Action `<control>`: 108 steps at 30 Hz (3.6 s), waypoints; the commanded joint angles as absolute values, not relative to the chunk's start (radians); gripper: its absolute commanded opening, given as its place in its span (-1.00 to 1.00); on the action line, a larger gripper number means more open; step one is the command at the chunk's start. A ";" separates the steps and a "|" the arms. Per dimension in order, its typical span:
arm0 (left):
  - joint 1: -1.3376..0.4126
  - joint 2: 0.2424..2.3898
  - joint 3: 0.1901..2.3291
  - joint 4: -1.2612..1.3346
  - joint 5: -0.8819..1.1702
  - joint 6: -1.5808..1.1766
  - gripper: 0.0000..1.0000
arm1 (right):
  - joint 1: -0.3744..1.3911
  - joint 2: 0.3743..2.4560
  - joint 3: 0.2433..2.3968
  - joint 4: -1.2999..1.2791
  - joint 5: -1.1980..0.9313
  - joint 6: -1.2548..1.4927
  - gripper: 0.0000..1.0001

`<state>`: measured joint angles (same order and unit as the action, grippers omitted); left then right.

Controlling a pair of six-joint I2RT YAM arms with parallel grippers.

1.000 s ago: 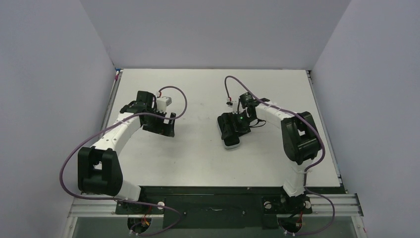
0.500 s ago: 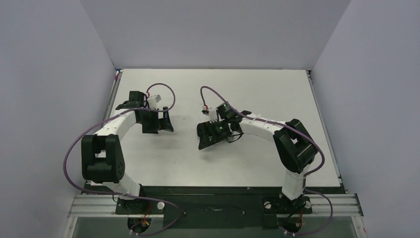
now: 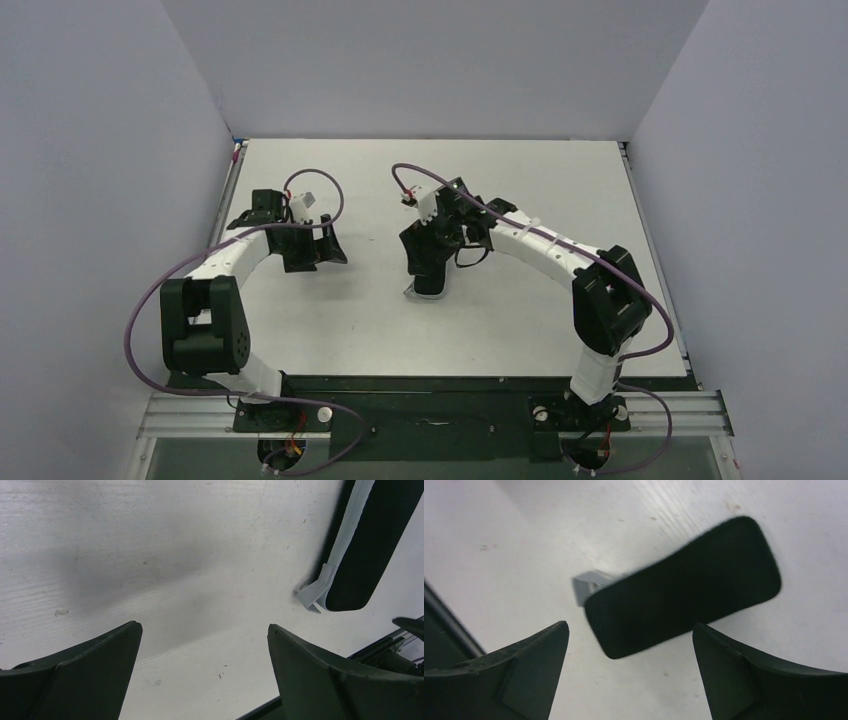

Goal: Open the umbrella

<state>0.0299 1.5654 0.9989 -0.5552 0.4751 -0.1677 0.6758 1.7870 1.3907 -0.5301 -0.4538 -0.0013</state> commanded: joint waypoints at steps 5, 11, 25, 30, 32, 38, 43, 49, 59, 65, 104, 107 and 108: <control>0.010 1.502 0.969 -0.462 0.497 -0.180 0.95 | 0.670 1.881 1.321 -0.601 -0.183 -0.031 0.74; 0.009 1.460 0.879 -0.386 0.522 -0.184 0.99 | 0.621 1.926 1.349 -0.584 -0.308 -0.147 0.55; -0.176 1.012 0.550 -0.073 0.532 0.148 0.72 | 0.520 1.892 1.367 -0.574 -0.590 0.169 0.72; -0.348 0.951 0.493 0.004 0.467 0.211 0.46 | 0.520 1.932 1.357 -0.516 -0.604 0.278 0.70; -0.430 0.960 0.478 0.063 0.423 0.206 0.36 | 0.519 1.955 1.360 -0.488 -0.616 0.311 0.65; -0.640 1.074 0.468 0.224 0.345 0.148 0.09 | 0.521 1.991 1.322 -0.374 -0.654 0.443 0.42; -0.738 1.218 0.489 0.334 0.327 0.124 -0.15 | 0.522 2.002 1.286 -0.311 -0.642 0.520 0.19; -0.759 1.356 0.511 0.403 0.273 0.128 -0.27 | 0.504 2.009 1.236 -0.268 -0.631 0.561 -0.07; -0.762 1.494 0.471 0.589 0.129 0.104 -0.27 | 0.471 1.994 1.203 -0.346 -0.616 0.463 -1.00; -0.743 1.549 0.458 0.676 0.116 0.134 -0.27 | 0.459 1.961 1.181 -0.398 -0.601 0.414 -1.00; -0.772 1.687 0.514 0.725 0.276 0.285 -1.00 | 0.395 1.977 1.165 -0.434 -0.650 0.387 -1.00; -0.804 1.672 0.502 0.716 0.277 0.267 -1.00 | 0.372 1.965 1.146 -0.358 -0.632 0.454 -1.00; -0.812 1.671 0.497 0.716 0.275 0.260 -1.00 | 0.368 1.961 1.137 -0.342 -0.630 0.489 -1.00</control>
